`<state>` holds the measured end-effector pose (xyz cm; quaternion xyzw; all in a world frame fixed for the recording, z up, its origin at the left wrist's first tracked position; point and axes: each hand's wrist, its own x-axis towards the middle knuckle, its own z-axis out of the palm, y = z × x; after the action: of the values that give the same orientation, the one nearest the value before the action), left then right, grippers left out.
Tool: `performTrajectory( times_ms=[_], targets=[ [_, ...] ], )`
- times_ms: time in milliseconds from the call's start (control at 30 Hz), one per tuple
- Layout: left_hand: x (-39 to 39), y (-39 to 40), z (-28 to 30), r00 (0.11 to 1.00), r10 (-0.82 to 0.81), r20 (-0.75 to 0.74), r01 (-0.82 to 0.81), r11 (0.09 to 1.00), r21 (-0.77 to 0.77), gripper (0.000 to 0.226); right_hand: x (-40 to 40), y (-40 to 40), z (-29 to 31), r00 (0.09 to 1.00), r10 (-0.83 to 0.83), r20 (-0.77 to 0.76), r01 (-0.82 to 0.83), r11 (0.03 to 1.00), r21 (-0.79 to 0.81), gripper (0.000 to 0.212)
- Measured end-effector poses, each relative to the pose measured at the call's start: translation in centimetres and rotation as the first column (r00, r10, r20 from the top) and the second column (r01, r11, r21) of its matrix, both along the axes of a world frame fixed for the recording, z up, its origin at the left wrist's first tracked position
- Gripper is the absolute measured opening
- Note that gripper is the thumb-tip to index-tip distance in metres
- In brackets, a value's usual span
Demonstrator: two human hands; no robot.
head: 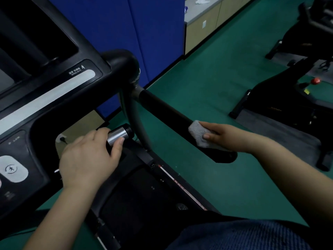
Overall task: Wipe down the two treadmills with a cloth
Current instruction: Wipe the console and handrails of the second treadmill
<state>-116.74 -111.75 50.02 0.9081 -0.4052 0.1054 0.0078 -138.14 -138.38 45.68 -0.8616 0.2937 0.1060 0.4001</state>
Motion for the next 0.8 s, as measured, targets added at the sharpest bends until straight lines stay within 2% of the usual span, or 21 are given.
performTrajectory(
  times_ms=[133, 367, 633, 800],
  targets=[
    [0.2, 0.3, -0.2, 0.999, -0.018, 0.043, 0.018, 1.000, -0.005, 0.049, 1.7, 0.5, -0.5, 0.999, -0.032, 0.040, 0.034, 0.998, -0.056, 0.055],
    [0.5, 0.7, -0.6, 0.995, -0.033, 0.099, 0.039, 0.997, -0.060, 0.047, -4.0, 3.7, -1.0, 0.997, -0.070, 0.041, 0.078, 0.958, -0.275, 0.065],
    [0.5, 0.5, -0.9, 0.990, -0.039, 0.132, 0.051, 0.995, -0.086, 0.047, -2.0, 5.0, -0.7, 0.998, -0.027, -0.058, -0.006, 0.866, -0.500, 0.067],
    [0.5, 0.0, -0.9, 0.991, -0.021, 0.130, 0.033, 0.995, -0.091, 0.044, 0.7, 5.0, -0.7, 0.997, 0.012, -0.080, -0.054, 0.834, -0.550, 0.070]
  ],
)
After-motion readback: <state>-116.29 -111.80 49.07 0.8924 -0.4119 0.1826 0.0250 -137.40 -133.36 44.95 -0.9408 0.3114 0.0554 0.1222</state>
